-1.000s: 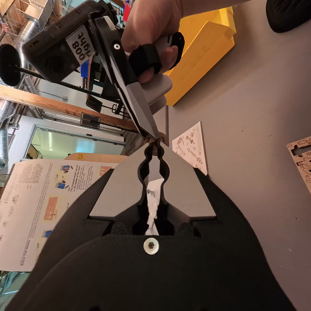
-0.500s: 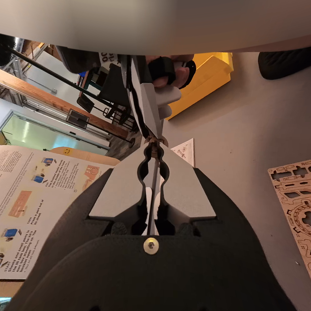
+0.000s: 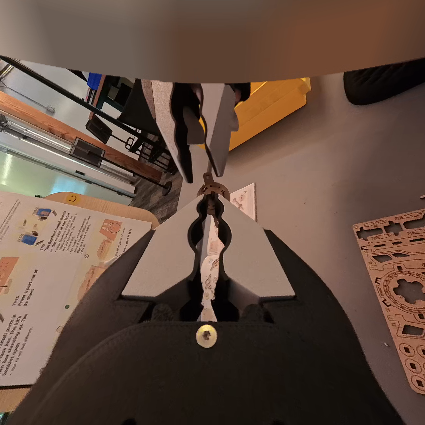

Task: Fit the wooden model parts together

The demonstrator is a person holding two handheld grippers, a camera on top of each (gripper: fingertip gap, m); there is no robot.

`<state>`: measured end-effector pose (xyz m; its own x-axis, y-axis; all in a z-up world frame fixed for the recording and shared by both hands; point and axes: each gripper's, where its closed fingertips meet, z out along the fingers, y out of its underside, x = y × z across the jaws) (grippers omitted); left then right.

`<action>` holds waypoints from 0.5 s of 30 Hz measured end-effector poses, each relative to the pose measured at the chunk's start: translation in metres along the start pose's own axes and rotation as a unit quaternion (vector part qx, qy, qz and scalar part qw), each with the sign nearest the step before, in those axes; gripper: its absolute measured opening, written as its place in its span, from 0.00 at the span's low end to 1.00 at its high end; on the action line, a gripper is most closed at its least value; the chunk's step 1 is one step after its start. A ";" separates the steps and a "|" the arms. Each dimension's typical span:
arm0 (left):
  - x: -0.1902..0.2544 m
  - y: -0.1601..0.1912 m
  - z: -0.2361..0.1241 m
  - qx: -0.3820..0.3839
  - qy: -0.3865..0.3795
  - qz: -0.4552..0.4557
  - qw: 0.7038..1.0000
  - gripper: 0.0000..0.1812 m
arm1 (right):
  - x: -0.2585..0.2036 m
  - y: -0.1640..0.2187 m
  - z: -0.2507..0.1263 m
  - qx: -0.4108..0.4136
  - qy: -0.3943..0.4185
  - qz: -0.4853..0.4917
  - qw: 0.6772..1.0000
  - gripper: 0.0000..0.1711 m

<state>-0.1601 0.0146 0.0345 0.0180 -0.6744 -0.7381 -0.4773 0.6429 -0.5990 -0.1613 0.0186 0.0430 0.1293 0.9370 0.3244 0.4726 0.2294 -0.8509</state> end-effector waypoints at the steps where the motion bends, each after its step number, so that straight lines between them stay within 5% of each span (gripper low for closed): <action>1: 0.002 -0.001 -0.001 0.004 0.007 -0.001 1.000 0.02 | -0.001 0.001 0.002 -0.002 0.000 -0.013 1.000 0.13; 5: 0.007 -0.003 -0.002 0.011 0.024 -0.006 1.000 0.02 | -0.010 0.004 0.006 -0.010 -0.008 -0.068 0.998 0.04; 15: 0.032 0.024 0.008 -0.029 0.096 -0.013 0.995 0.02 | -0.027 0.028 0.021 -0.042 -0.074 -0.061 0.994 0.06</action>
<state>-0.1642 0.0114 -0.0058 -0.1346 -0.7515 -0.6458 -0.5296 0.6054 -0.5941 -0.1703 0.0056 0.0019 -0.0608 0.9332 0.3541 0.5482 0.3277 -0.7695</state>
